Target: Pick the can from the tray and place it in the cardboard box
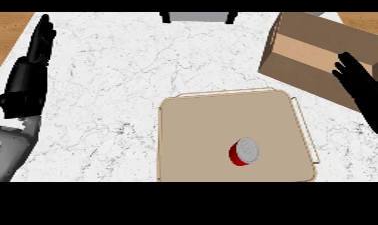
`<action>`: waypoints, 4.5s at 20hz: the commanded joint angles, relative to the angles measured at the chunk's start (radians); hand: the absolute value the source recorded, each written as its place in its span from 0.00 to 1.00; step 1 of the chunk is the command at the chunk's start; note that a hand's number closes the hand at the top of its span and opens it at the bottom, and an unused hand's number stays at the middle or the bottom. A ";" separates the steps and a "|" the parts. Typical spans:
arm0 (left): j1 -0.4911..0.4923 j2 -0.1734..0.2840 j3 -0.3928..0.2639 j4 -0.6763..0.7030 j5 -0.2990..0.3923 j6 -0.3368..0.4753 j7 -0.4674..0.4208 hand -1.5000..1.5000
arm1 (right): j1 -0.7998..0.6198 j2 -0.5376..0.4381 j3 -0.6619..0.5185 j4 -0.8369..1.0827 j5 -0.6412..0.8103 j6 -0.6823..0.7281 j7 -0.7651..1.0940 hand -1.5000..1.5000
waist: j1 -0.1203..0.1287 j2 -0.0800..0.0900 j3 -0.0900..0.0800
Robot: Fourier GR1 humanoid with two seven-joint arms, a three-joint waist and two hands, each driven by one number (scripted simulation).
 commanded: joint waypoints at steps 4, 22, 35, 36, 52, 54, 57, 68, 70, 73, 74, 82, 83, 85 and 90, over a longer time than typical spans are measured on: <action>0.020 -0.090 -0.116 0.010 0.057 -0.135 0.058 0.50 | 0.132 0.143 0.206 -0.237 0.209 -0.193 0.033 0.00 | -0.031 -0.013 0.025; 0.081 -0.131 -0.167 0.024 0.138 -0.256 0.082 0.50 | 0.406 -0.196 0.522 -0.815 1.263 -0.336 0.353 0.00 | -0.060 -0.026 0.020; -0.013 -0.219 -0.173 0.055 0.082 -0.288 0.108 0.50 | 0.233 0.129 0.827 -1.047 1.274 0.248 0.991 0.00 | 0.004 -0.009 0.026; 0.026 -0.223 -0.176 0.035 0.061 -0.303 0.099 0.50 | 0.217 0.154 0.782 -0.974 1.249 0.228 0.949 0.00 | 0.005 -0.009 0.027; 0.072 -0.275 -0.060 -0.034 -0.005 -0.410 0.169 0.50 | 0.180 0.350 0.770 -0.623 1.360 0.182 0.866 0.00 | 0.004 -0.011 0.028; 0.067 -0.323 -0.062 0.035 -0.049 -0.401 0.098 0.50 | 0.192 0.343 0.741 -0.602 1.379 0.114 0.807 0.00 | 0.002 -0.010 0.028; 0.079 -0.328 -0.047 -0.034 -0.068 -0.416 0.159 0.50 | 0.145 0.362 0.710 -0.578 1.378 0.144 0.765 0.00 | 0.004 -0.010 0.028; 0.108 -0.361 0.038 -0.033 -0.101 -0.509 0.161 0.50 | 0.206 0.390 0.707 -0.494 1.417 0.156 0.713 0.00 | 0.004 -0.010 0.028; 0.161 -0.385 0.008 -0.107 -0.148 -0.488 0.175 0.50 | 0.204 0.394 0.670 -0.557 1.390 0.228 0.745 0.00 | 0.004 -0.011 0.028; 0.116 -0.380 0.064 -0.079 -0.124 -0.536 0.196 0.50 | 0.197 0.385 0.638 -0.502 1.391 0.211 0.689 0.00 | 0.003 -0.010 0.028; 0.107 -0.437 0.029 0.005 -0.165 -0.493 0.143 0.50 | 0.201 0.391 0.656 -0.471 1.400 0.206 0.685 0.00 | 0.001 -0.010 0.028; 0.141 -0.443 0.060 -0.044 -0.205 -0.519 0.137 0.50 | 0.195 0.441 0.654 -0.345 1.455 0.140 0.645 0.00 | 0.004 -0.010 0.028; 0.144 -0.450 0.061 -0.026 -0.209 -0.527 0.135 0.50 | 0.209 0.416 0.644 -0.413 1.452 0.185 0.656 0.00 | 0.002 -0.010 0.028; 0.131 -0.425 0.077 -0.074 -0.185 -0.553 0.173 0.50 | 0.215 0.442 0.678 -0.312 1.512 0.098 0.658 0.00 | 0.004 -0.010 0.028; 0.062 -0.448 0.107 0.048 -0.187 -0.553 0.137 0.50 | 0.211 0.398 0.628 -0.338 1.493 0.134 0.623 0.00 | -0.003 -0.009 0.028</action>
